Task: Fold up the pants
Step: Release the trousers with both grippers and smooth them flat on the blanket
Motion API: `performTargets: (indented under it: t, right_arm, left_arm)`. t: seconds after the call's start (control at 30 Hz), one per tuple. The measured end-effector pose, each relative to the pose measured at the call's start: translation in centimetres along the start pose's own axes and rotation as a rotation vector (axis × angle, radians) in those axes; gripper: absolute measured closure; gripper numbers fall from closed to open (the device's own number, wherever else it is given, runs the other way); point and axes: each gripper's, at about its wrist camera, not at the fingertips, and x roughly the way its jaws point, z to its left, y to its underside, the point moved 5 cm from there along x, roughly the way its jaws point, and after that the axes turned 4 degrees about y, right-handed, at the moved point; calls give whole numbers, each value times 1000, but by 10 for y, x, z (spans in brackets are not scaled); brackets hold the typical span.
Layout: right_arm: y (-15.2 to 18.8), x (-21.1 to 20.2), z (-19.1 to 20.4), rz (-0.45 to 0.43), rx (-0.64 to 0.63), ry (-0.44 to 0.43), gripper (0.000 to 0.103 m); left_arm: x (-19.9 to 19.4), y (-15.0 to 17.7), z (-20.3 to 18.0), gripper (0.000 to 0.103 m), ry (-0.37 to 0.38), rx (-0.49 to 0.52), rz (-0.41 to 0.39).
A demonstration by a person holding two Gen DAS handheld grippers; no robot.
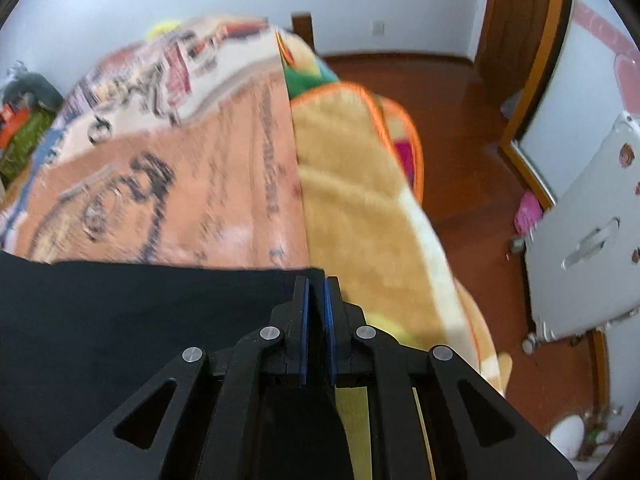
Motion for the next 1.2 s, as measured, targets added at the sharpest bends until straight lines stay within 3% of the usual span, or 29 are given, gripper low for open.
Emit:
performTargets:
  t: [0.1,0.17,0.3,0.43,0.53,0.73,0.8,1.1,1.13,1.2]
  right_arm:
    - [2,-21,5,-5,-3,-41,91]
    - [4,-44,14,-31,-52,-55,75]
    - [14,-96,46,-120,-175,-99,60]
    - [35,-134,90,-148,-259,-214,58]
    - [62,-150,130,-139,-345,-294,58]
    - [107,-154,189,-78,-471,-418,58]
    - [114,-151,198,-59,-488,-433,58]
    - [131,-140,221,-3,-530,-446,58]
    - [131,-140,222,-1,-531,-450,58]
    - [133,-142,226,-1,-539,-455,58]
  left_arm:
    - [-5,-2,-1,42,27,16,26]
    - [-13,-4,-4,42,84,17,34]
    - [-37,-4,-26,41,171,61,9]
    - [-54,7,-58,37,217,165,-11]
    - [-62,18,-80,37,212,246,-15]
    - [-69,31,-92,37,208,294,-28]
    - [-70,34,-93,36,248,289,-13]
    - [-65,34,-100,37,248,329,-35]
    - [-63,31,-101,39,255,325,-32]
    - [-59,27,-103,51,291,313,-9]
